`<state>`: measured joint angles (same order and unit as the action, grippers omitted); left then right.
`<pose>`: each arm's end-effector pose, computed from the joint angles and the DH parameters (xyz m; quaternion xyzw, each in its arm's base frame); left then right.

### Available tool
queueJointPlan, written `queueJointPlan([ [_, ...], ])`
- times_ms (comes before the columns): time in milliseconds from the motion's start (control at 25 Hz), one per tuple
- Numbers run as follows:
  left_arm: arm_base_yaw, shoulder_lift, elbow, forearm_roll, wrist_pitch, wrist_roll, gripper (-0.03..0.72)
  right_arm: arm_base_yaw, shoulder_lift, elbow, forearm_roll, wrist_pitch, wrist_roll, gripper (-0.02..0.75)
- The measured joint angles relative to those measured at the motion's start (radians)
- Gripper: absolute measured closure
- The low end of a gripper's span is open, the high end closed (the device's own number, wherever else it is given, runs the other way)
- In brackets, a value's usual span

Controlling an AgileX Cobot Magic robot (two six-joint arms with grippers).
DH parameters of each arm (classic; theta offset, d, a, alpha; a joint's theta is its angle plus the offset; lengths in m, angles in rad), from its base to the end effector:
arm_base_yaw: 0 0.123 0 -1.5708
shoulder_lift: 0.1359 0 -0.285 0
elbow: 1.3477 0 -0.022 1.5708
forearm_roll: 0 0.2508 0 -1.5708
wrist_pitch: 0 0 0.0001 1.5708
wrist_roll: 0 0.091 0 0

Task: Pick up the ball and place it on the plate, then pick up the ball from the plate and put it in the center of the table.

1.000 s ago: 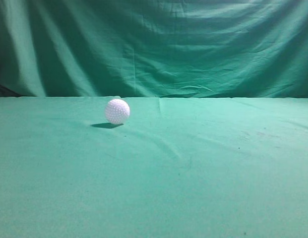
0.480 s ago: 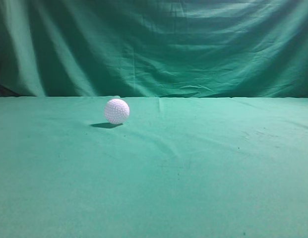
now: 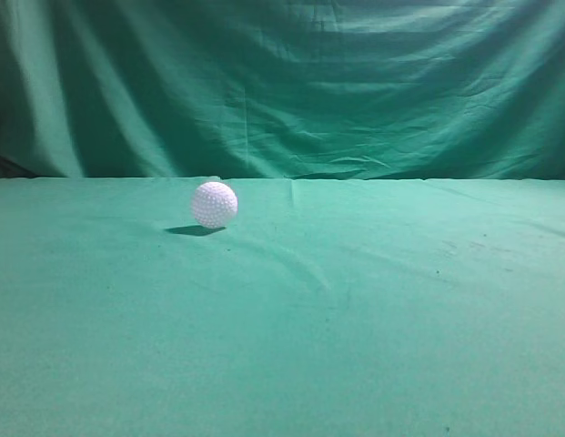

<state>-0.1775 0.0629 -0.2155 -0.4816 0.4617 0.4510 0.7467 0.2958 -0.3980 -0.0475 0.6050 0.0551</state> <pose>0.0426 -0.0268 0.2446 0.1390 0.7524 -0.1316 0.6303 0.0505 0.0434 0.2743 -0.2923 0.7849 0.1928 0.5112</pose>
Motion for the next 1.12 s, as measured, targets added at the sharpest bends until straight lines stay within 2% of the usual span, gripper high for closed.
queueJointPlan([
  [520,0.0,0.0,0.0,0.0,0.002,-0.001,0.688,0.0,-0.002,0.051,0.071,-0.096,0.027,0.738],
  [680,0.0,0.0,0.0,0.0,0.002,-0.001,0.688,0.0,-0.002,0.051,0.013,-0.145,0.026,0.738],
  [840,0.0,0.0,0.0,0.0,0.002,-0.001,0.688,-0.006,-0.025,0.055,-0.113,-0.155,0.026,0.738],
  [1000,0.0,0.0,0.0,0.0,0.002,-0.001,0.688,-0.126,-0.081,0.108,-0.153,-0.193,0.04,0.738],
  [1120,0.0,0.0,0.0,0.0,0.002,-0.001,0.688,-0.262,-0.132,0.176,-0.143,-0.224,0.07,0.738],
])
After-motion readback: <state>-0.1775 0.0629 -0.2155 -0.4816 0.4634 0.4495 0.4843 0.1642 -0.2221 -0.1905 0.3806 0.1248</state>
